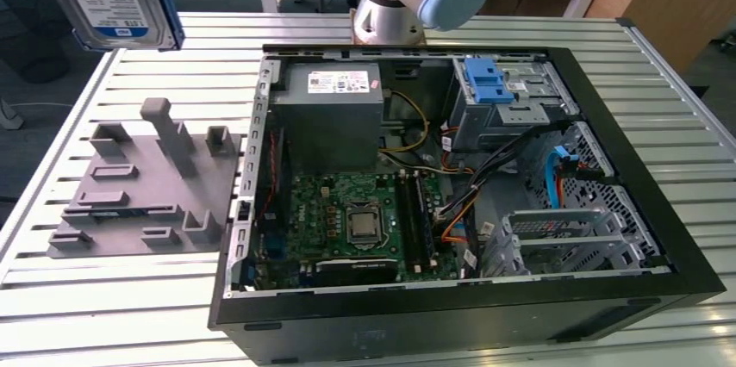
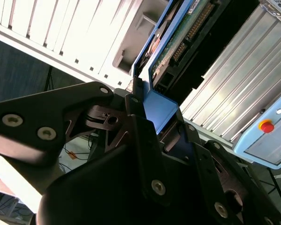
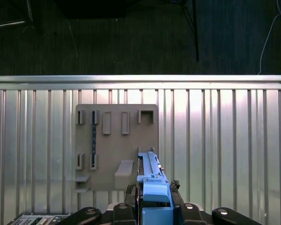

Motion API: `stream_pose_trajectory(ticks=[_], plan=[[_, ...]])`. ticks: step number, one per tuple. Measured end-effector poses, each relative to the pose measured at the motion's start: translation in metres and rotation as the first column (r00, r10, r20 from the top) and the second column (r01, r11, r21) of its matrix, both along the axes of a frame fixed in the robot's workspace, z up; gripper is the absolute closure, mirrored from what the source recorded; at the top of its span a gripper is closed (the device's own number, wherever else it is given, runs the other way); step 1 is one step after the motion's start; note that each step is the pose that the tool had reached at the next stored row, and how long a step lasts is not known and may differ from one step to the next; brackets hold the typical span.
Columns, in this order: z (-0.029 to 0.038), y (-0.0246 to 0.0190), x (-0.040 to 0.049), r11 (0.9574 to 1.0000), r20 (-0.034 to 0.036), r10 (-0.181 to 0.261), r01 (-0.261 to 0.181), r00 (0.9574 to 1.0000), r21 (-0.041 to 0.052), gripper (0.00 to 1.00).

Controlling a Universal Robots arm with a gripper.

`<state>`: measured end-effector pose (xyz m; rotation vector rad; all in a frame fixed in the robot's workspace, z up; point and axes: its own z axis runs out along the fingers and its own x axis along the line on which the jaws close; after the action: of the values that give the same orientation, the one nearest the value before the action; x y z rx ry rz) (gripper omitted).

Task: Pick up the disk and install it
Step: 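Pick up the disk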

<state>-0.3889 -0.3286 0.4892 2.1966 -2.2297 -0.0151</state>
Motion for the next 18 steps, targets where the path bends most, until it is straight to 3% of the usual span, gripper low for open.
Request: stream_pose_trajectory(ticks=[18], plan=[[0.0, 0.0, 0.0039, 1.0, 0.0, 0.0, 0.0, 1.0, 0.0, 0.63]])
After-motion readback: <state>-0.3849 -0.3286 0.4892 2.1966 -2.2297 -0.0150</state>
